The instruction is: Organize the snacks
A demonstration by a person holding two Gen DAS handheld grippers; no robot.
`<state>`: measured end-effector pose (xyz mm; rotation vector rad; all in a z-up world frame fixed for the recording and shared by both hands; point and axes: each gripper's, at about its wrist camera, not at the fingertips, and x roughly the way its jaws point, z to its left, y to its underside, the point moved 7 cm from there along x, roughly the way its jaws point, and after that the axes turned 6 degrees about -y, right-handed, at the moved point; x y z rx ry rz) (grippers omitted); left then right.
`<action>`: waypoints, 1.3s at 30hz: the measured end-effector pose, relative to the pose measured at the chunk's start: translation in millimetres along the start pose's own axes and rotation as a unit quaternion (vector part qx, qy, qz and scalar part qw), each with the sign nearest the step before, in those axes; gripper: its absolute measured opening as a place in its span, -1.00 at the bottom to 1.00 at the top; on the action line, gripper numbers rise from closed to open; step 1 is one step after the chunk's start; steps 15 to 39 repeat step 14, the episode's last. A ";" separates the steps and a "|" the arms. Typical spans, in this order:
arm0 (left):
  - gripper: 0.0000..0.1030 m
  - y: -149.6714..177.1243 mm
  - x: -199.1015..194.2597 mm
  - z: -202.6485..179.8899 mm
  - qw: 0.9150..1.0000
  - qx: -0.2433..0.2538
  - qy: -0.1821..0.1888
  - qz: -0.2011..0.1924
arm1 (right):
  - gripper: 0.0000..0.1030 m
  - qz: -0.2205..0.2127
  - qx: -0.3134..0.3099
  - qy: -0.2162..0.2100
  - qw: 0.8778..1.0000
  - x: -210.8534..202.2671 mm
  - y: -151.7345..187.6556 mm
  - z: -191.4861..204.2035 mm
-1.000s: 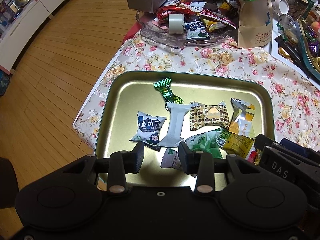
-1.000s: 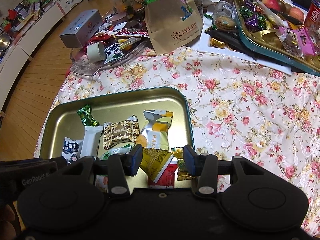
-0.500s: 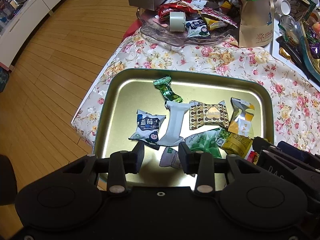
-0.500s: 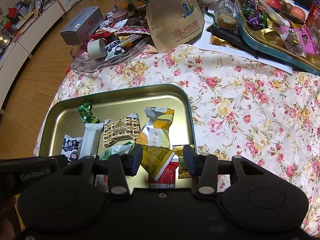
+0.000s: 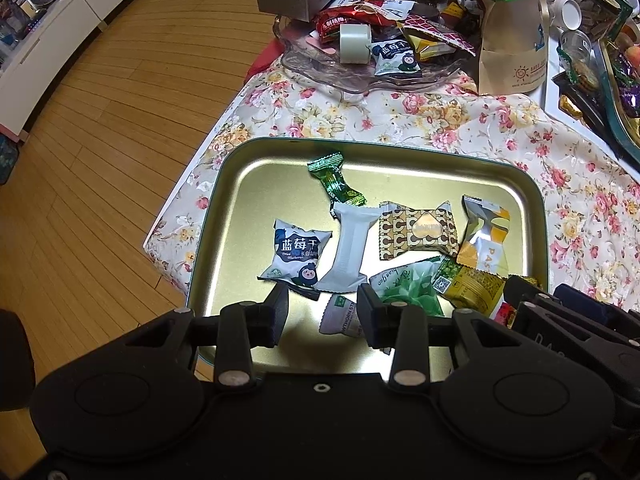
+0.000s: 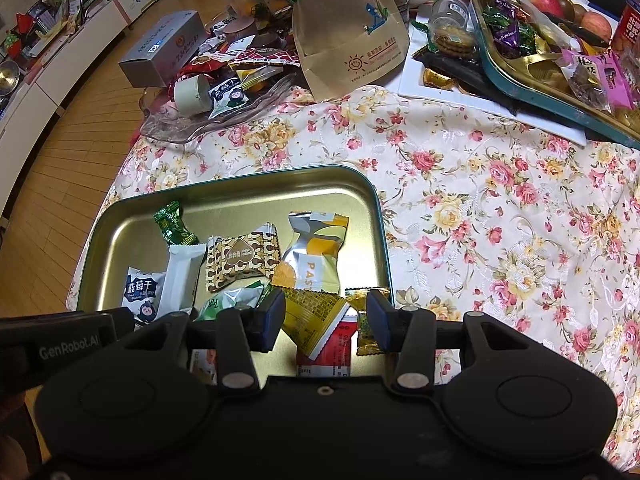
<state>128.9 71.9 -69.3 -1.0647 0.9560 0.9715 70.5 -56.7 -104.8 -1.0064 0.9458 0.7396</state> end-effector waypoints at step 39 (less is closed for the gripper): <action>-0.07 0.5 -0.6 -2.0 1.000 0.004 0.001 -0.002 | -0.07 0.003 0.000 0.001 1.000 1.3 1.4 -0.3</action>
